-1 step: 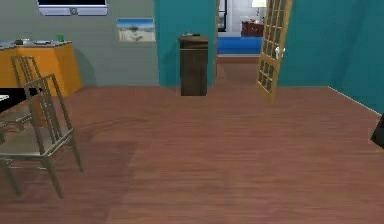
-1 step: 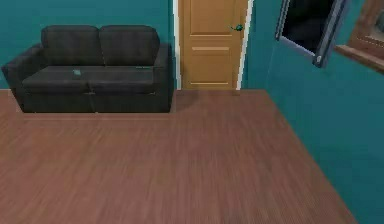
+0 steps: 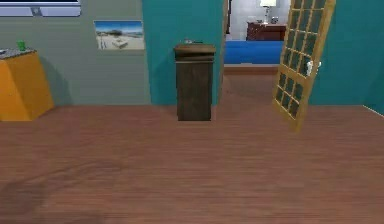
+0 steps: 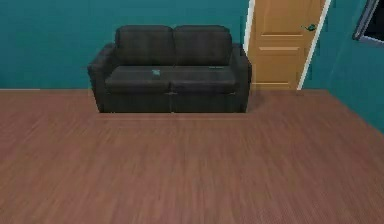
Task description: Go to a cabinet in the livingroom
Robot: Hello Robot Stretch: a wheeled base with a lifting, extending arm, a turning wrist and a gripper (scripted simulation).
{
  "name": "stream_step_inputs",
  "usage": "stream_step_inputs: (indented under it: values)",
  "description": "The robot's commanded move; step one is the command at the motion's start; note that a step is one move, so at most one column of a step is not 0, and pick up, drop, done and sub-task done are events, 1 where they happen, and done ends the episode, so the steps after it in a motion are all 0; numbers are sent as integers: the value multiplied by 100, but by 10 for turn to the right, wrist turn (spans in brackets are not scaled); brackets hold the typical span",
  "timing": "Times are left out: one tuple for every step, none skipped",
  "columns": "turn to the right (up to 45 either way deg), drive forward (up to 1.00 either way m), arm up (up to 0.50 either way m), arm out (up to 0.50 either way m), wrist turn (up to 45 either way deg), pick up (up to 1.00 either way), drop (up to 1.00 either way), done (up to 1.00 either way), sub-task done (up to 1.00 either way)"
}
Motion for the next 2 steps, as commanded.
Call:
stream_step_inputs:
  values:
    - [0,100,0,0,0,0,0,0,0]
    - [0,100,0,0,0,0,0,0,0]
